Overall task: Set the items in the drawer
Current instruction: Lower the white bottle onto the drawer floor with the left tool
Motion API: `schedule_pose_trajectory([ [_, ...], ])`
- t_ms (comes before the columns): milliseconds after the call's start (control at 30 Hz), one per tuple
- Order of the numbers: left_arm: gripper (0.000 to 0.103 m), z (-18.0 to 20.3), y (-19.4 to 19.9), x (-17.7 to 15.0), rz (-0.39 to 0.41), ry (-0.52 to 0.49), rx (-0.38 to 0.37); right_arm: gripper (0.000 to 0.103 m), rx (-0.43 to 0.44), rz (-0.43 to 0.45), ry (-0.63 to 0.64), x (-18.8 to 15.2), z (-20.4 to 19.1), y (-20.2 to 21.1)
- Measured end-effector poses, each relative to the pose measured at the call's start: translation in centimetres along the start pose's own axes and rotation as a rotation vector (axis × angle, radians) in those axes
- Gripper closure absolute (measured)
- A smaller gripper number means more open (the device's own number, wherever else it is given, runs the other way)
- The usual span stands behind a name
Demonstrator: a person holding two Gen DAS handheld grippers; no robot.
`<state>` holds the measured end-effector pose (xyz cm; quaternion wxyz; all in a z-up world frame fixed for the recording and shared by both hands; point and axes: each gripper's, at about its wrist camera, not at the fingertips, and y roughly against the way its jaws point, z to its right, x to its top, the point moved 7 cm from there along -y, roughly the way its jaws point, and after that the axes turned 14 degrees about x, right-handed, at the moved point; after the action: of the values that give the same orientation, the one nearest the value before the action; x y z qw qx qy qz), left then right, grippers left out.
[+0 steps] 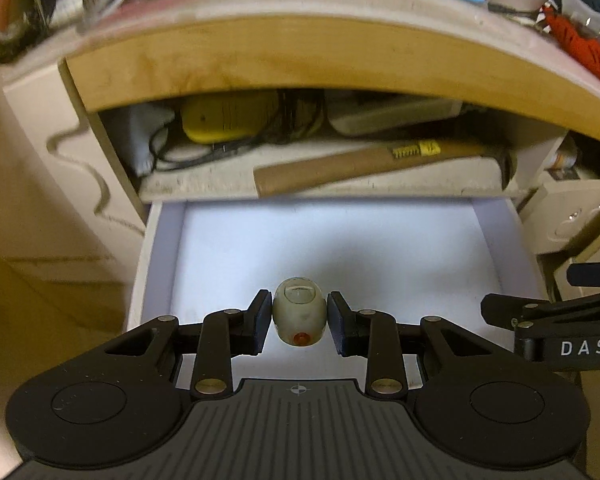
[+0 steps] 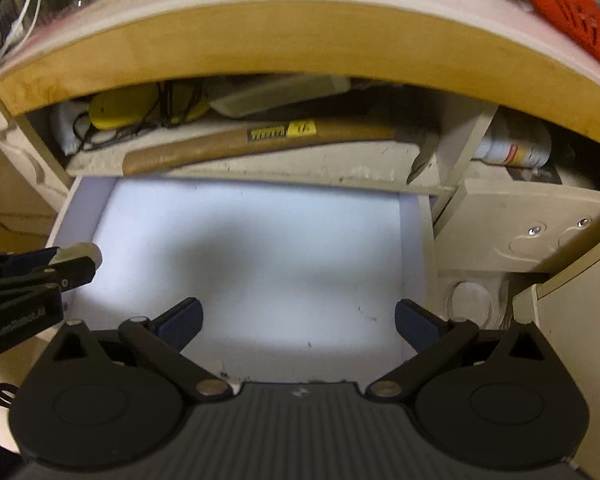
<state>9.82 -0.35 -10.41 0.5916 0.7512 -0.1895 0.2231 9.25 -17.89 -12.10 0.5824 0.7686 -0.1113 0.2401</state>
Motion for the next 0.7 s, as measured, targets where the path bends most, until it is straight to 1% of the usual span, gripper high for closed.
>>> schedule_pose_trajectory([
  [100, 0.074, 0.0, -0.4, -0.6, -0.034, -0.002, -0.008, 0.001, 0.006, -0.031, -0.02, -0.5, 0.2, -0.6],
  [233, 0.074, 0.1, -0.9, -1.3, -0.079, -0.005, -0.018, 0.001, 0.002, -0.042, -0.028, -0.6, 0.3, -1.0],
  [267, 0.074, 0.2, -1.3, -1.0, -0.086, -0.006, -0.019, 0.001, -0.001, -0.043, -0.027, -0.6, 0.4, -1.1],
  [700, 0.074, 0.9, -3.3, -1.3, -0.125, -0.03, -0.006, 0.001, -0.025, -0.035, -0.029, -0.2, 0.9, -1.6],
])
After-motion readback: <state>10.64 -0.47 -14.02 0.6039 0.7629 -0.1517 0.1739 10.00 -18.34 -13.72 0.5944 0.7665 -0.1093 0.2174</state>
